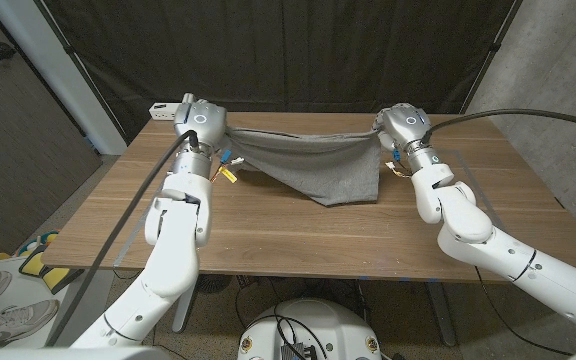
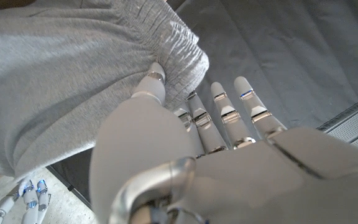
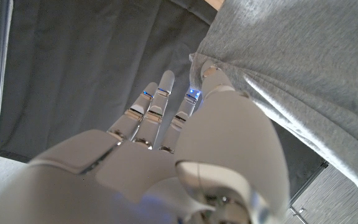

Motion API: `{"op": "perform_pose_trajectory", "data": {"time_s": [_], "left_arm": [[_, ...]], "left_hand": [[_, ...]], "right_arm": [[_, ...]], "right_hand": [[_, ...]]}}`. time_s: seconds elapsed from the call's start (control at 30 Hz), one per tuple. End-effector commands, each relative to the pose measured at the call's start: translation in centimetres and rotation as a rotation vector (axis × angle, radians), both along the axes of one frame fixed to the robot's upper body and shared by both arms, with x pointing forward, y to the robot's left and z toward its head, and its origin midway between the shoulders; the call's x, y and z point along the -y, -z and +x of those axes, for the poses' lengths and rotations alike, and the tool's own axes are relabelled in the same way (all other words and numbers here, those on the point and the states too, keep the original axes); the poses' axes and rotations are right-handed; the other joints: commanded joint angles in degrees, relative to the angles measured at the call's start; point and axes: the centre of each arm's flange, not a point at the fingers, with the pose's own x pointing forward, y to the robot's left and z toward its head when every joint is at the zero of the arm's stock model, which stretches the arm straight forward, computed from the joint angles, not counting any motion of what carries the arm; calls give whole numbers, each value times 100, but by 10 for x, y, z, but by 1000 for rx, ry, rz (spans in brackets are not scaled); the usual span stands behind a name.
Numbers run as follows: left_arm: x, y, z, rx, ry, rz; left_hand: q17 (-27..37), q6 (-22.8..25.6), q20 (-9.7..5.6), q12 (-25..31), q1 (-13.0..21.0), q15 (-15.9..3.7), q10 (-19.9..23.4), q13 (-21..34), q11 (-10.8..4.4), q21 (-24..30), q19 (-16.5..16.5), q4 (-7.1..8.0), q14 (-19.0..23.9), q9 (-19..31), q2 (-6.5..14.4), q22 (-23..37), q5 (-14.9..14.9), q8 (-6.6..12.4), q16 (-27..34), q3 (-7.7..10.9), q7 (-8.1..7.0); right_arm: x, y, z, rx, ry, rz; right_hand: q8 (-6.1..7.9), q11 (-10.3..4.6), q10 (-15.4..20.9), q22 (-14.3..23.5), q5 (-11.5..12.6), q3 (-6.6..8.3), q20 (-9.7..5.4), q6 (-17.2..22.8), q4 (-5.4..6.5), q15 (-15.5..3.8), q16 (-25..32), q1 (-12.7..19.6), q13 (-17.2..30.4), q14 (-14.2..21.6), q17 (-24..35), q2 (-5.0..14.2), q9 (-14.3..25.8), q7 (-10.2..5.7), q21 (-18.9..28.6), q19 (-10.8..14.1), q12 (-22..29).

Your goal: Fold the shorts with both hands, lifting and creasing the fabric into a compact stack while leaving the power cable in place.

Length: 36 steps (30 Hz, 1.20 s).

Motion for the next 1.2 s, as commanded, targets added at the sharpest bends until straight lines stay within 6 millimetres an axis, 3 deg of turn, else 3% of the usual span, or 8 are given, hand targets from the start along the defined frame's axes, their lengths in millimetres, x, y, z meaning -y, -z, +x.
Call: {"op": "perform_pose_trajectory", "data": {"time_s": [0.03, 0.1, 0.13, 0.23, 0.27, 0.7, 1.2], "left_arm": [[-7, -12, -4, -82, -107, 6], [-9, -15, -1, -94, -132, 23], [-14, -18, 2, -95, -126, 21], [-24, -24, 7, -104, -87, 11], [-24, -24, 7, -104, -84, 12], [-43, -40, 37, -157, -1, -1], [-46, -58, 66, -243, 2, 1]], "left_hand": [[79, -116, 140, -204, -111, -797, -210, 44, 4, 47, -176, 123, -198, 219, 156, 10, 38, 4, 13, -35, 141], [95, -265, 201, -276, -158, -788, -304, 56, 6, 62, -217, 182, -275, 267, 207, 8, 84, -12, 13, -32, 97], [101, -289, 183, -291, -174, -787, -318, 61, -1, 70, -219, 204, -296, 283, 228, 8, 99, -7, 14, -30, 93], [112, -272, 74, -323, -253, -798, -285, 80, -28, 116, -196, 270, -319, 337, 204, 1, 139, 58, 42, -61, -160], [112, -232, 38, -324, -266, -803, -262, 84, -34, 129, -182, 275, -311, 331, 185, -2, 144, 78, 51, -70, -178], [84, -34, -214, -336, -274, -896, -143, 110, -37, 227, -86, 241, -284, 276, 86, -34, 159, 178, 55, -73, -208], [62, 34, -269, -353, -275, -903, -143, 119, -27, 275, -62, 206, -274, 237, 32, -66, 144, 210, 21, -68, -210]], "right_arm": [[-11, -6, 1, 22, -2, -31], [-12, -6, 1, 19, -6, -33], [-14, -6, 1, 20, -3, -42], [-17, -7, 4, 15, -9, -47], [-17, -7, 4, 16, -9, -47], [-35, -27, 29, 25, -14, -85], [-42, -44, 60, 37, 2, -96]], "right_hand": [[9, -19, 64, 17, -16, 1, -3, 61, 40, -1010, -2, 63, 18, 65, 29, 8, 23, -9, 30, 52, -19], [9, -19, 67, 17, -16, 1, -2, 66, 43, -1007, -6, 62, 15, 67, 29, 9, 23, -14, 31, 53, -21], [9, -19, 69, 17, -17, -1, -4, 68, 42, -1007, -6, 62, 15, 69, 30, 5, 23, -15, 30, 50, -22], [3, -20, 77, 15, -20, -1, 5, 68, 46, -1006, -13, 59, 13, 76, 32, 5, 22, -5, 30, 49, -24], [1, -20, 77, 15, -20, -2, 4, 67, 44, -1009, -13, 61, 12, 77, 33, 3, 22, -8, 31, 50, -25], [-12, -19, 92, 11, -28, 1, 21, 93, 44, -1014, -38, 71, -2, 100, 42, -2, 19, -8, 36, 56, -45], [-45, -19, 124, 7, -35, 0, 23, 101, 41, -1013, -70, 84, -7, 137, 61, -12, 14, -7, 42, 62, -60]]}}
